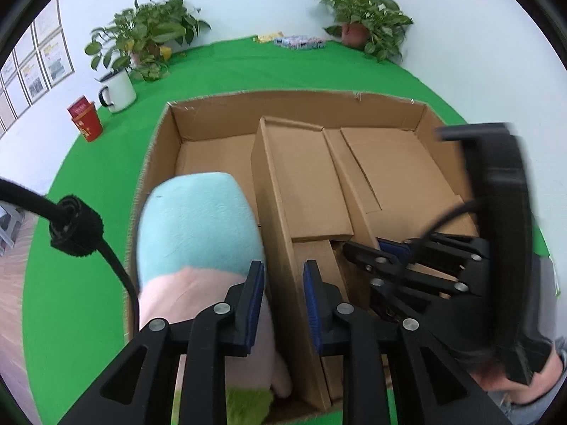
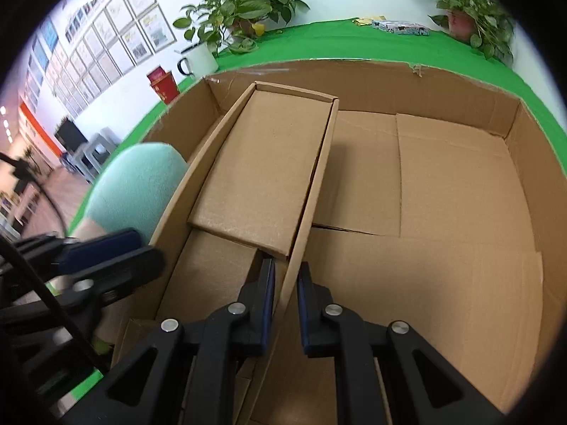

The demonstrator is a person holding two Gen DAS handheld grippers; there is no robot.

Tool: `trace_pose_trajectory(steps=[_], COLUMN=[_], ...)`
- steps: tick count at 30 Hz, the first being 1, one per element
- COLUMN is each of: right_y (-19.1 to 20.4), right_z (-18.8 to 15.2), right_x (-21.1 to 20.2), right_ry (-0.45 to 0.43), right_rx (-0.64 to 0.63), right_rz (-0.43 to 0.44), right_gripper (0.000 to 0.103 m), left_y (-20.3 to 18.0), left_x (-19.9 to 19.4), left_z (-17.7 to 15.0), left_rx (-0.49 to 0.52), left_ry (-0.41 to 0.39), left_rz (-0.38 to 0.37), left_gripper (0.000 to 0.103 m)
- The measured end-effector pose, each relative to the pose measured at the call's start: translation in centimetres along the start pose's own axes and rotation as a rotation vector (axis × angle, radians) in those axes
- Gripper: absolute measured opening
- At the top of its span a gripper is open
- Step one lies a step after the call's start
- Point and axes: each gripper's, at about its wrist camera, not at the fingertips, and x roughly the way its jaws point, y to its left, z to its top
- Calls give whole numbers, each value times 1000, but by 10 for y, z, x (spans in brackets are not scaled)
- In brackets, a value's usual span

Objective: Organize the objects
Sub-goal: 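Lower the divider into the box and open both grippers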

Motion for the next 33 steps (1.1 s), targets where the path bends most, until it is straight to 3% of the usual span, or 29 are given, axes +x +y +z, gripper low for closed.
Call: trace_pose_trajectory(steps=[5,10,12,14,15,18,20,21,23,26,28,33], right_y=[16,16,14,10,8,0,-5,-5,-2,1,3,-8], right_z=[8,10,11,10,10,8,0,-7,-23,-50,-69,-99], right_x=[0,3,3,1,-2,-20,-40,-53,-78,-109,-128,-155], right_ry=[25,39,34,21,7,-64,-120,-151,-207,-284,-325,-338], right_rx=[-49,-76,-66,-43,-27,43,72,71,40,6,11,47], right_rz=[-35,-21,18,51,49,49,43,22,-58,-196,-258,-258], right_gripper=[14,19,26,41,44,52,74,77,82,82,82,82], left_y=[9,28,31,32,32,32,31,30,26,16,6,-17], left_x=[-32,-48,-54,-60,-63,-79,-95,-102,-120,-142,-153,-169], left_z=[-13,-26,-29,-33,-34,-41,-46,-49,-59,-73,-85,-106], left_rx=[-6,-72,-84,-88,-87,-97,-100,-100,-107,-140,-140,-112], left_ry=[-73,-84,-92,-109,-117,-166,-224,-253,-341,-441,-464,-454], left_rz=[11,-79,-86,-93,-92,-91,-75,-58,0,95,93,142], left_gripper=[27,27,27,28,30,45,56,60,80,86,86,87])
